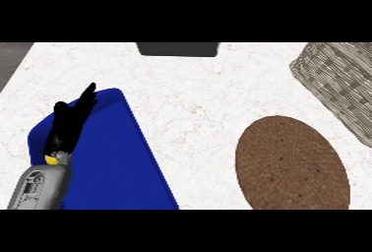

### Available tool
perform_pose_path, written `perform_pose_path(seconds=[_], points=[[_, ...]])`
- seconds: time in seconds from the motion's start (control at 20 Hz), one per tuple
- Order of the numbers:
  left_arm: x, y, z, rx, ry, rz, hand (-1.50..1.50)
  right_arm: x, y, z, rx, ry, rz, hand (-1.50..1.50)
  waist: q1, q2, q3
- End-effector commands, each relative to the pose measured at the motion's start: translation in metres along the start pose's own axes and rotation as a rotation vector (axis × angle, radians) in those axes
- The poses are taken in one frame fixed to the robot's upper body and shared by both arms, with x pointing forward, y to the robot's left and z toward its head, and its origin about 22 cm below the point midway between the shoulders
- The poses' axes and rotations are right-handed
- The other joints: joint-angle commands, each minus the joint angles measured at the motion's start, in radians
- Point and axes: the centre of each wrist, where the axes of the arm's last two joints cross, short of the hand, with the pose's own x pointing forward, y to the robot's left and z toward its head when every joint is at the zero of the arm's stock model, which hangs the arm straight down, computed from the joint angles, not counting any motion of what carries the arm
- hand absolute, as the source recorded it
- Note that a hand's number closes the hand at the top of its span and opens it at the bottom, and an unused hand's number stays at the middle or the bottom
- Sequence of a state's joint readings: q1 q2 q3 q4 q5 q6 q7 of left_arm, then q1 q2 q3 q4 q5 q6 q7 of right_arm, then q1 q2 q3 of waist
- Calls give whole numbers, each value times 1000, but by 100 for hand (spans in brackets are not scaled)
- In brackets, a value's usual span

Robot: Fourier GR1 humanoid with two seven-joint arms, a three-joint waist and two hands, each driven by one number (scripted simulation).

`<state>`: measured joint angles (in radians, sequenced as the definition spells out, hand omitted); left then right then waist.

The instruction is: Pick the cupcake from the placemat and place it in the basket

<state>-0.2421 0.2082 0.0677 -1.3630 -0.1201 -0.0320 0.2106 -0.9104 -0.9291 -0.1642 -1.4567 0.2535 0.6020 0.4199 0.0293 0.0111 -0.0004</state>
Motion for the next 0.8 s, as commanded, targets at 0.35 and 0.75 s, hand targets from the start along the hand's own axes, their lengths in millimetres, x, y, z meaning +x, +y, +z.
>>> perform_pose_path(seconds=[0.35, 0.75], points=[[5, -14, 2, -3, -25, 24, 0, -104, 25, -37, 19, 41, 91, 150, 6, 0, 1], [8, -20, 9, 9, -12, -1, 0, -157, 56, -40, 81, -18, 53, 150, 10, -2, 2]])
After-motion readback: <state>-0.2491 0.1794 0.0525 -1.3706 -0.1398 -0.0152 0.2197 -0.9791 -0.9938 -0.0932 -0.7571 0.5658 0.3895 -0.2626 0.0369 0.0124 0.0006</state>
